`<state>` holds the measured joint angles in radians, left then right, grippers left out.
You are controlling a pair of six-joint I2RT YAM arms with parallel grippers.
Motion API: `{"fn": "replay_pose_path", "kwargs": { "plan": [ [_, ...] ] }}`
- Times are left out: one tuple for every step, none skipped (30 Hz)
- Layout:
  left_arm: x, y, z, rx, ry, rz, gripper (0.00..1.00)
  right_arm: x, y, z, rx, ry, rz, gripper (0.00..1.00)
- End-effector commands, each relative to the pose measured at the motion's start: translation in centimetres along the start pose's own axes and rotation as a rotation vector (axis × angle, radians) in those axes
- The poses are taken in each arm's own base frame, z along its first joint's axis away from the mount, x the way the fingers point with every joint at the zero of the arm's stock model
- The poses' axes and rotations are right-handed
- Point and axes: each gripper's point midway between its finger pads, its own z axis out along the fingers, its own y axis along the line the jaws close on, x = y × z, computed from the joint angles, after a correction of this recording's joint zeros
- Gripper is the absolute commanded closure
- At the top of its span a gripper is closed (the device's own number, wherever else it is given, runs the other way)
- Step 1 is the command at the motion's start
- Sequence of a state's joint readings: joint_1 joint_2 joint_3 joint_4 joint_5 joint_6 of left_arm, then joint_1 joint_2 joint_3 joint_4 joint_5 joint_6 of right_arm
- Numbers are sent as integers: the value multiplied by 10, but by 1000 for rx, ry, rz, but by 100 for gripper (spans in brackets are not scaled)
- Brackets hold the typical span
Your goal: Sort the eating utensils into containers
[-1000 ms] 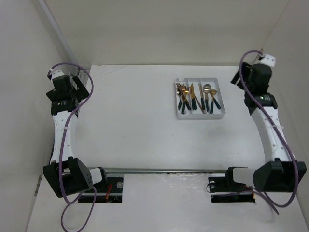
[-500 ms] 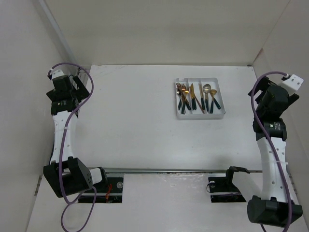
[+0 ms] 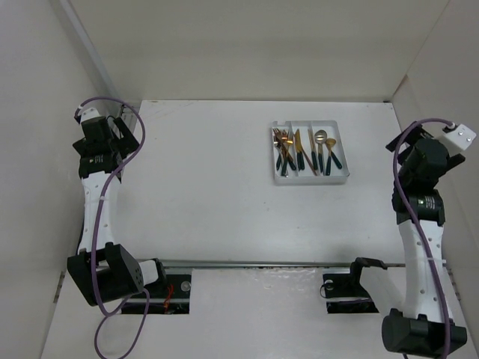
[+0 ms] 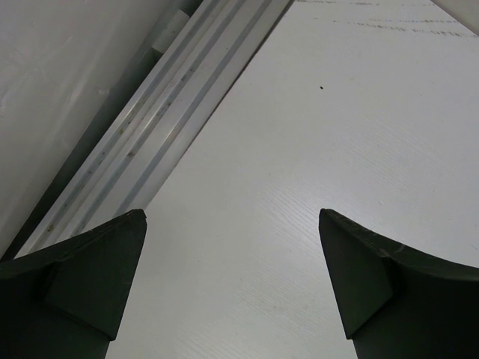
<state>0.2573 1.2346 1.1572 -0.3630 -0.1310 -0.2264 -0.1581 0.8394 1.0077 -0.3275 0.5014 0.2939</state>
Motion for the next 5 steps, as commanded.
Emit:
{"fn": "replay_pose_path", "kwargs": {
  "plan": [
    [-16, -3, -12, 24, -65, -24, 0, -12, -3, -3, 9, -55, 53, 0],
    [-16, -3, -12, 24, -65, -24, 0, -9, -4, -5, 9, -53, 68, 0],
    [-16, -3, -12, 24, -65, -24, 0, -11, -2, -5, -3, -59, 73, 0],
    [-12, -2, -11, 21, -56, -23, 0, -13, -2, -7, -6, -67, 77, 0],
    [-12, -2, -11, 21, -56, -23, 0, -13, -2, -10, -16, -69, 80, 0]
  ]
}}
